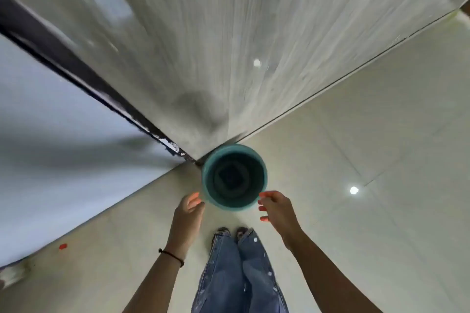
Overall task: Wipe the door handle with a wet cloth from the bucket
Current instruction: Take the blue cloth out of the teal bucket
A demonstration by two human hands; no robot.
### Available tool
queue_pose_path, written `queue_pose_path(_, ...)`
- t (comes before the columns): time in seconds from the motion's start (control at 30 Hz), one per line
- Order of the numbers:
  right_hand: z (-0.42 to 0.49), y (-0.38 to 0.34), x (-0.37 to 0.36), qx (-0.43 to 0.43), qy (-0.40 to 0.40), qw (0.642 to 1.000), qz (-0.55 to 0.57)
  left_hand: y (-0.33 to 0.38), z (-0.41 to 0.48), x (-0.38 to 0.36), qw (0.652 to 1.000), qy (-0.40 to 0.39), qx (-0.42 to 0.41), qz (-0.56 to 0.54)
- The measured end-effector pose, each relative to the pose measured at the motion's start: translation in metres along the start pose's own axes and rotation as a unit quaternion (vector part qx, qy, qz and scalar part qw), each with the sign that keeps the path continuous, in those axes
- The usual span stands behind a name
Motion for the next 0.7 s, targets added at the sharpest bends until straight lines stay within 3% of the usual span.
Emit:
queue_pose_path(0.2,0.179,0.065,-0.069,-0.023,-0.010,0.998,-0.065,-0.084,0.145,-0.042,0.998,0.046,0.032,0.015)
queue_pose_path(0.37,0.320,0.109,-0.115,-0.024,0.027,0.989,-0.143,-0.120,0.243,-0.070,0.994,0.098,-0.035,0.018)
queue_pose_path(0.57,0.428,0.171,-0.161,-0.115,0.048,0.973,-0.192,-0.151,0.309,-0.080,0.991,0.098,-0.093,0.019)
queue_pose_path(0.7,0.459,0.193,-0.174,-0.094,0.069,0.959,-0.260,-0.166,0.321,-0.084,0.993,0.087,-0.077,-0.012)
Point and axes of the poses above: each hand's wrist, its own z-axis towards the middle knuckle, its own x-axis out of the back of the hand, y = z × x, the point moved 4 cm from there along z, towards the middle knuckle, and after that the axes turned 1 degree about -y, right-handed, at the moved point
